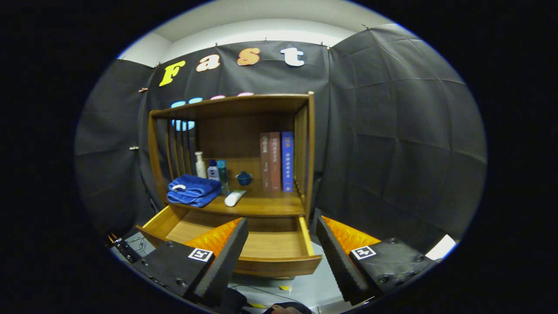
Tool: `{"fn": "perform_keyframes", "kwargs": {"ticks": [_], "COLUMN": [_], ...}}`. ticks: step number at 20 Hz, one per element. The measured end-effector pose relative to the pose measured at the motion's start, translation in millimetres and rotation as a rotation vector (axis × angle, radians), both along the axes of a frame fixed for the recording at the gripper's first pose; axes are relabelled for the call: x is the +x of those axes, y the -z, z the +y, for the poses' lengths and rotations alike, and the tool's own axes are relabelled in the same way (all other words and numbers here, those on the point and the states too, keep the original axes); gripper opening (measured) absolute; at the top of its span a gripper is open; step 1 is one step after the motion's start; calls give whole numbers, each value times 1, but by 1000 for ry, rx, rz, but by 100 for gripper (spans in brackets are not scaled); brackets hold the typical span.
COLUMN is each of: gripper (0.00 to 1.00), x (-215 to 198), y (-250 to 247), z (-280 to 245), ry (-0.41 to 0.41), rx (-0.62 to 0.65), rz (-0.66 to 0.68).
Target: Pull open the drawer, take out the items inside it, and place them on the countertop above the cabinet.
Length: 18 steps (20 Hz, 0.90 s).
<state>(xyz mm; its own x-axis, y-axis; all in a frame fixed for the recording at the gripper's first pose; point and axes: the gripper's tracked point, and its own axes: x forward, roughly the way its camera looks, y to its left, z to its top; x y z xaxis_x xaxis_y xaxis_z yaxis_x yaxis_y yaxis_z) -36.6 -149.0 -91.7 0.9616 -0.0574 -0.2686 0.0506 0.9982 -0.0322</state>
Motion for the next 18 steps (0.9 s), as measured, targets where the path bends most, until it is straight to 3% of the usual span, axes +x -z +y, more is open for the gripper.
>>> {"fn": "perform_keyframes", "kwargs": {"ticks": [4, 8, 18], "gripper": [99, 99, 99], "x": [-3, -4, 7], "y": [36, 69, 169], "z": [71, 114, 137], "ry": [-61, -69, 5], "rx": [65, 80, 85], "rz": [3, 0, 113]}}
